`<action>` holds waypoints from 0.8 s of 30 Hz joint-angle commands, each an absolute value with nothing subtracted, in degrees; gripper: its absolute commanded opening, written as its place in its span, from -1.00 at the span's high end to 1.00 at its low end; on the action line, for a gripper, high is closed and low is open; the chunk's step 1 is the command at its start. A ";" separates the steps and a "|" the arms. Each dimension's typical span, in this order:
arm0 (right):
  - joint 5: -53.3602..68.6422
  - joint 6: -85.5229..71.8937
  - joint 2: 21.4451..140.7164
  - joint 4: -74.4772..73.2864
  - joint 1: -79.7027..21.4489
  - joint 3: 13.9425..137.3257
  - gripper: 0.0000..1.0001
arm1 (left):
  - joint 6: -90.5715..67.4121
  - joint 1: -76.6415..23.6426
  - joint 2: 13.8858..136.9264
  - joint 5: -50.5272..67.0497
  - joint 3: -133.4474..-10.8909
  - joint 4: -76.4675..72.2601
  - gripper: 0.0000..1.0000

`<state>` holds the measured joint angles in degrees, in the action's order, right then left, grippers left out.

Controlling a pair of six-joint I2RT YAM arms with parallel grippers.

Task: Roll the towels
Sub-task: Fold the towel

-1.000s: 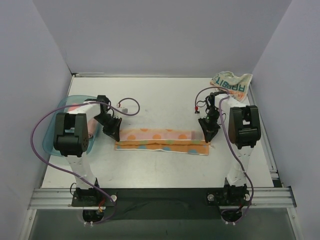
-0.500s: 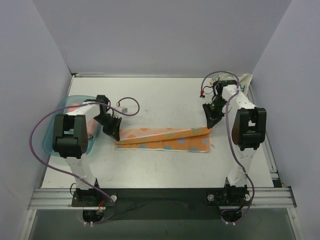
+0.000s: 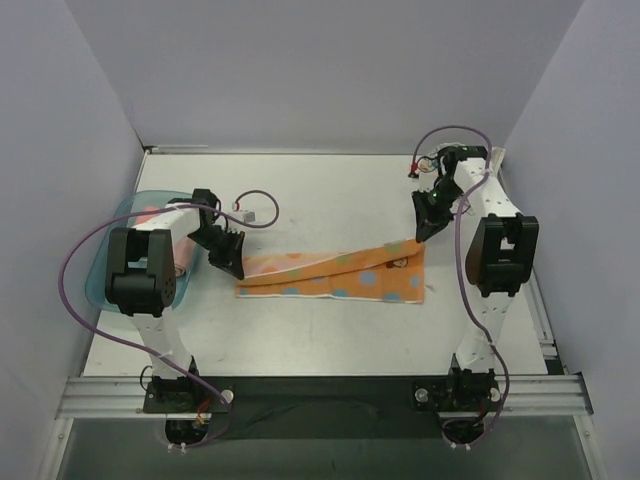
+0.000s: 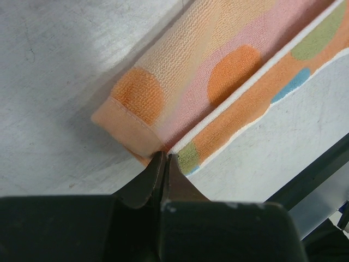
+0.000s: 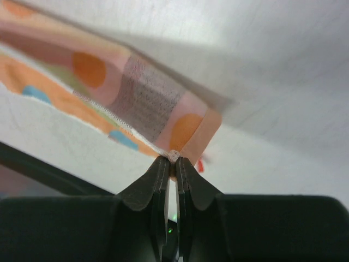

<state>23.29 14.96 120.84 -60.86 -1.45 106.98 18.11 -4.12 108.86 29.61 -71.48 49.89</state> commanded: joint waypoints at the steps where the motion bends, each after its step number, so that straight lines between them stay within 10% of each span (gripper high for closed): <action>1: 27.42 14.24 111.72 -68.20 -2.10 99.69 1.00 | 17.58 -3.69 108.90 29.18 -72.69 49.22 1.00; 9: 21.56 12.83 112.12 -60.84 -7.20 81.75 1.00 | 17.05 -3.69 109.07 29.18 -72.07 48.60 1.00; 24: 8.00 14.32 126.91 -58.10 -5.54 90.69 1.00 | 17.32 -3.25 109.68 27.69 -73.30 48.60 1.00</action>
